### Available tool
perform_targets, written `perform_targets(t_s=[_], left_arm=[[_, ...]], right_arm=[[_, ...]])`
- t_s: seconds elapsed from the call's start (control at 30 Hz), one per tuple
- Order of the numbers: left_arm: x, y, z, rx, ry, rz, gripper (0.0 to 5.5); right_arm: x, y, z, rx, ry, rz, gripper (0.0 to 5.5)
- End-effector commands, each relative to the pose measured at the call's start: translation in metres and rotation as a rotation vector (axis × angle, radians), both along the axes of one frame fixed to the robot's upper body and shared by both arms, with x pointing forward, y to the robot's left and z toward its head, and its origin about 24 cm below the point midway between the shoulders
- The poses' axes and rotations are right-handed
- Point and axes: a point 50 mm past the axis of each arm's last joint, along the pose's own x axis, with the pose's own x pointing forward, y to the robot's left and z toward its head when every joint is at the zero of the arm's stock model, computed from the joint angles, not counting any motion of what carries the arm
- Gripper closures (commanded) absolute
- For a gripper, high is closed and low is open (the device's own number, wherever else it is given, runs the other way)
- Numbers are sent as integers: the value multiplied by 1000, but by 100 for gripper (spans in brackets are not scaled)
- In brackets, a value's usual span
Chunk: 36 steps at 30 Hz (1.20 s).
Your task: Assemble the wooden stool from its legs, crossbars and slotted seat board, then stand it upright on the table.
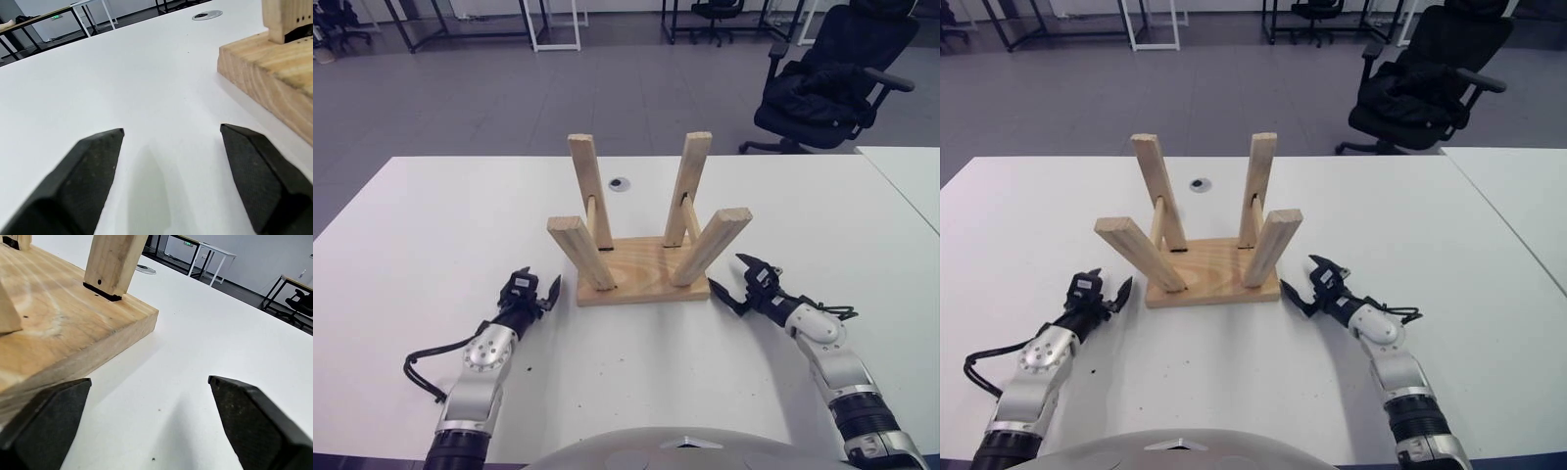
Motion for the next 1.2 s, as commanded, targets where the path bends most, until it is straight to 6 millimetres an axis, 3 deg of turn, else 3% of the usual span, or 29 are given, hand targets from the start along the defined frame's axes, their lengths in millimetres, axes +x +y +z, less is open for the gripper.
perform_targets(t_s=[0.03,0.2,0.27,0.33,0.43,0.57,0.77,1.2], left_arm=[[-23,-20,-23,-38,159,-52,186],[-30,-63,-19,-225,222,-151,186],[-31,-88,10,-408,224,-327,186],[-31,-101,40,-512,200,-460,186],[-27,-94,62,-522,177,-463,186],[-28,-77,71,-476,184,-419,186],[-31,-66,93,-401,156,-418,186],[-49,-52,110,-258,184,-461,186]], right_arm=[[-6,7,-7,-16,57,4,101],[-8,16,5,43,47,47,101],[-20,34,19,135,62,171,101],[-31,49,33,204,86,271,101],[-37,55,54,249,100,332,101],[-39,48,81,278,122,376,101],[-45,40,107,232,120,424,101],[-48,29,125,176,114,434,101]])
